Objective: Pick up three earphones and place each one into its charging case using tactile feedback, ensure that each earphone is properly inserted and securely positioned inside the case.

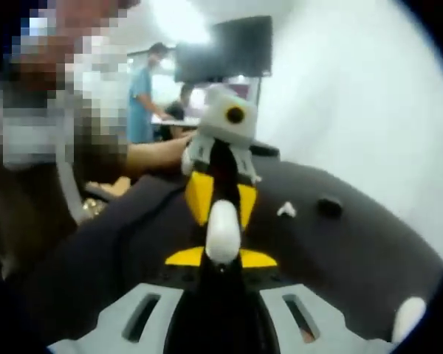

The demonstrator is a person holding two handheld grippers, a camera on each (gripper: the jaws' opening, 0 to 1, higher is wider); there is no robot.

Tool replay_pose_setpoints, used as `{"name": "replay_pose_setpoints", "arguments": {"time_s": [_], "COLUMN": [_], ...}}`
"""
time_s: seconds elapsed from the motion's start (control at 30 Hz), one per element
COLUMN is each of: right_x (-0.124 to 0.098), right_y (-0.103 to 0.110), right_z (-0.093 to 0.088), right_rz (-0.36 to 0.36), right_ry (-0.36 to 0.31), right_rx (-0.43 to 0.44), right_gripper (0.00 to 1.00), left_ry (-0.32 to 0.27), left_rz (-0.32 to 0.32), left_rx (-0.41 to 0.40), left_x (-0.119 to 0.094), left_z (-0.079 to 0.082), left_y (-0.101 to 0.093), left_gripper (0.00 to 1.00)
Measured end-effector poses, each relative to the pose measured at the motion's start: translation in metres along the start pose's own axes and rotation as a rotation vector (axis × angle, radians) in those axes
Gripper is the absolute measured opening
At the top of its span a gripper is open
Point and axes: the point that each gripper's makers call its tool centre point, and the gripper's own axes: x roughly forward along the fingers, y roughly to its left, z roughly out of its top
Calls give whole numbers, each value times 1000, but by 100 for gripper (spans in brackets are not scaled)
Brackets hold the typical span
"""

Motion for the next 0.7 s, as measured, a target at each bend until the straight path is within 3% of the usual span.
{"name": "replay_pose_setpoints", "arguments": {"time_s": [0.07, 0.1, 0.13, 0.17, 0.23, 0.33, 0.43, 0.47, 0.5, 0.53, 0.63, 0.7], "right_x": [0, 0, 0, 0, 0, -2, -4, -4, -5, -6, -9, -9], "right_y": [0, -1, 0, 0, -1, -7, -5, -6, -6, -7, -7, -6], "right_z": [0, 0, 0, 0, -3, -3, -4, -5, -5, -5, -6, -5], "right_rz": [-2, -2, 2, 8, 14, 14, 16, 18, 19, 19, 16, 15], "right_ry": [-2, -3, -3, -3, 1, -7, -9, -10, -12, -15, -20, -21], "right_rx": [-26, -24, -23, -29, 41, 65, 74, 80, 83, 89, 99, 92], "right_gripper": [17, 17, 17, 17, 17, 17, 17, 17, 17, 17, 17, 17], "left_ry": [-22, -62, -114, -141, -121, -148, -377, -468, -608, -694, -806, -803], "left_rz": [-8, -13, 22, 104, 105, 147, 206, 238, 302, 358, 560, 607], "left_rx": [-31, -32, -29, 35, 28, 59, 45, 23, 15, 22, -43, -128], "left_x": [-1, -2, -5, -12, -15, -22, -53, -70, -99, -120, -172, -197], "left_z": [3, 10, 19, 26, 22, 27, 67, 81, 99, 109, 112, 108], "left_y": [-1, -2, 4, 19, 19, 26, 33, 40, 50, 58, 90, 103], "left_gripper": [14, 14, 12, 9, 15, 19, 18, 18, 18, 17, 12, 12]}}
